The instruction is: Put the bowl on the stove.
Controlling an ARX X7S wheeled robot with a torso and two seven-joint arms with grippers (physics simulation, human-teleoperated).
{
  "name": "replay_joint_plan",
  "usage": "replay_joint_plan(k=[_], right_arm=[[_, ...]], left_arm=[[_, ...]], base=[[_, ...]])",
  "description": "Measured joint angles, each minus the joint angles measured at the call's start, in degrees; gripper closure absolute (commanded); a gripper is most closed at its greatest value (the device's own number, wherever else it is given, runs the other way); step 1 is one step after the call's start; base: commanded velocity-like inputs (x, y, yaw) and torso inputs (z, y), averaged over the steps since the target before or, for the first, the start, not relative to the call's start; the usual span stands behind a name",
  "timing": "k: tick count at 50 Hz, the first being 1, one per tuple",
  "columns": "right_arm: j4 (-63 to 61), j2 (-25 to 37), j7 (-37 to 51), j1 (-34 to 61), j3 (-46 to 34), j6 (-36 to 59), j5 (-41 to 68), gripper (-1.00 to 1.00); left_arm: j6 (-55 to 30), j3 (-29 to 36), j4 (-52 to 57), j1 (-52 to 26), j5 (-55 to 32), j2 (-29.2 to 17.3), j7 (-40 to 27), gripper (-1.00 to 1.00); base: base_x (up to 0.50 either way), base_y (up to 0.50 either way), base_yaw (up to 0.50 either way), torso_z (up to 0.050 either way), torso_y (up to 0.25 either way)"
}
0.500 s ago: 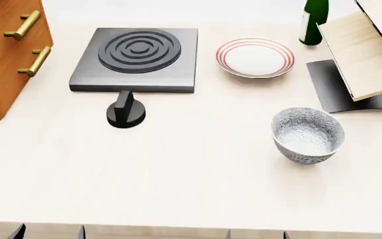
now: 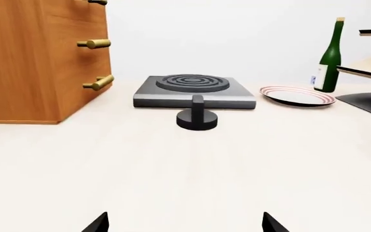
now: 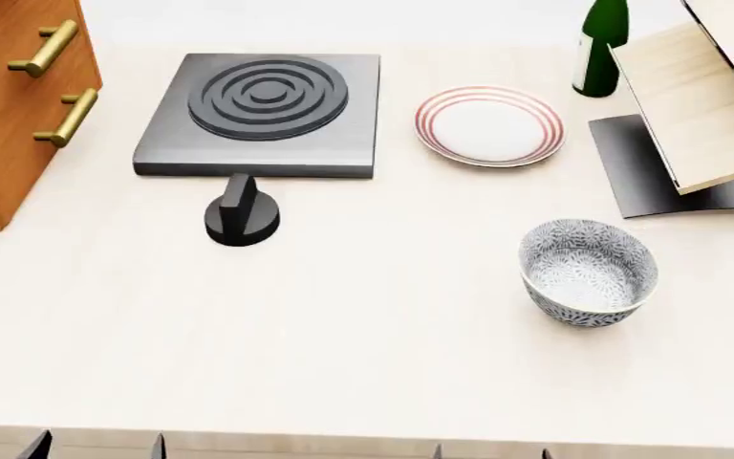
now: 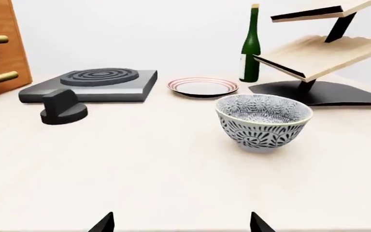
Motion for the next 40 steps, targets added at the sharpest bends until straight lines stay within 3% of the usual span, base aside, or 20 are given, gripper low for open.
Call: replay_joint_plan(k=[21, 31, 40], right_arm=[[-3.19, 1.46, 1.50, 0.49, -1.78, 4.22, 1.75, -1.00], [-15.19, 3.69, 2.62, 5.64, 1.94, 18.54, 9.52, -1.00], [-26.57, 9.77, 2.67, 16.48, 11.13, 36.03, 22.08, -1.00]], left_arm=[[-4.69, 2.06, 1.14, -0.32, -2.39, -1.97, -1.74, -1.00], [-13.65, 0.78, 10.79, -0.69, -6.03, -4.28, -2.55, -1.00], [-24.92, -2.49, 28.24, -2.93, -9.86, -8.54, -3.94, -1.00]], base=[[0.00, 0.00, 0.00, 0.000, 0.000], [0.00, 0.00, 0.00, 0.000, 0.000], [0.00, 0.00, 0.00, 0.000, 0.000]])
